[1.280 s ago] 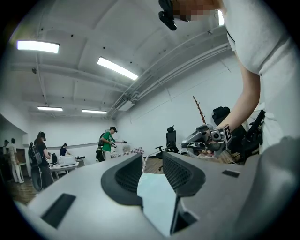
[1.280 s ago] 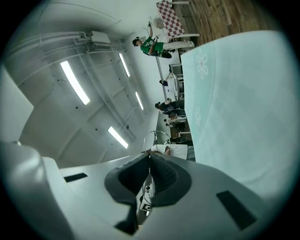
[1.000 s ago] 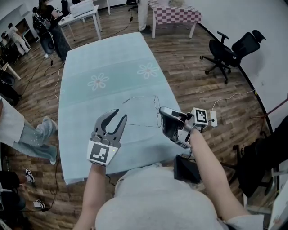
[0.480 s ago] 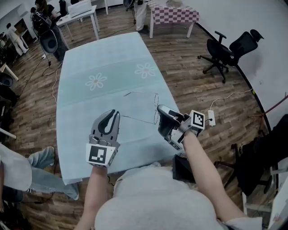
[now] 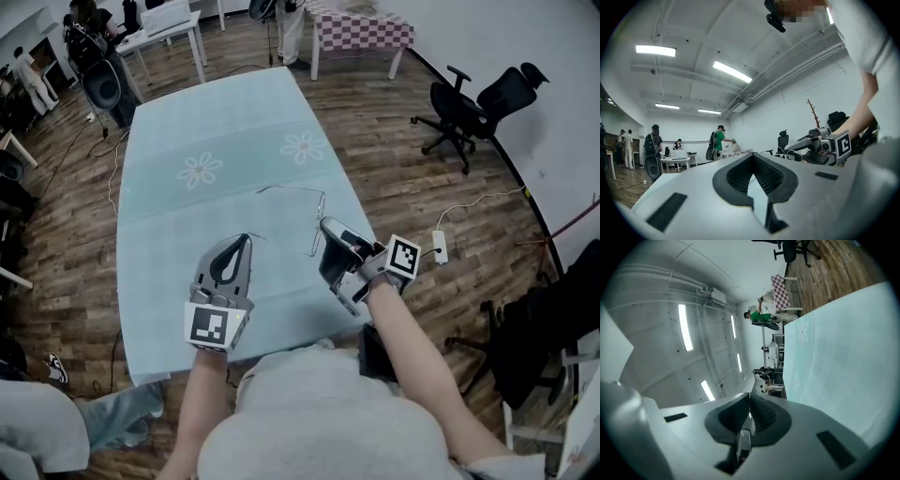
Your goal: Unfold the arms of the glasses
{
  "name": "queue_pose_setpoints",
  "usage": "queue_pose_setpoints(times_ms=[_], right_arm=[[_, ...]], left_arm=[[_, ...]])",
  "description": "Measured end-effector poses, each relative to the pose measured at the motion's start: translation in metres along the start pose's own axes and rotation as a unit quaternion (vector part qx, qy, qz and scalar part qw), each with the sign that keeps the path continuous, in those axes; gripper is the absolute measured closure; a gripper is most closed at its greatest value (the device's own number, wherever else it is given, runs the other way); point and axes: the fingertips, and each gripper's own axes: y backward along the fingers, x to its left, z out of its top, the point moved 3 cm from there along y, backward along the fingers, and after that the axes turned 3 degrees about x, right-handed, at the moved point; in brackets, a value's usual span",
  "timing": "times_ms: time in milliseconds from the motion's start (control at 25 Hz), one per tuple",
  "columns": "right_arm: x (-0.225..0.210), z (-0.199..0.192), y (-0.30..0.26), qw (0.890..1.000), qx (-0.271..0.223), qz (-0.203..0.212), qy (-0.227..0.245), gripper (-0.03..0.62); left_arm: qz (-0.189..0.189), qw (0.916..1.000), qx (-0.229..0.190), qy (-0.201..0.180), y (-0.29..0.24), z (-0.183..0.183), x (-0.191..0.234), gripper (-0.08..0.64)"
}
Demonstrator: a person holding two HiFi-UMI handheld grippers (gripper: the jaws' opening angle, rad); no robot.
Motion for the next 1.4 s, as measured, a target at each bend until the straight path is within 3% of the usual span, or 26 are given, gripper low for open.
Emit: queue_pose_setpoints(times_ms=[480, 680, 1000, 1400], right_arm=[[-0.009, -0.008, -0.001, 0.997, -0.069, -0.019, 0.031, 0.581], [-0.003, -0.003, 0.005, 0.993, -0.109, -0.006, 0.047, 0.581], [-0.003, -0.007, 0.001, 0.995, -0.085, 0.008, 0.045, 0.581], [-0.004, -0.013, 0.003, 0.996, -0.068, 0.008, 0.048, 0.581]], left_arm=[[0.049, 0.9985, 0.017, 0.016, -0.004, -0.011, 0.001, 0.552], [0.047, 0.9986, 0.012, 0.022, -0.008, -0.009, -0.005, 0.552], [0.046, 0.9973, 0.017, 0.055, -0.012, -0.014, -0.018, 0.552], [0.055, 0.9965, 0.022, 0.06, -0.006, -0.02, -0.021, 0.552]])
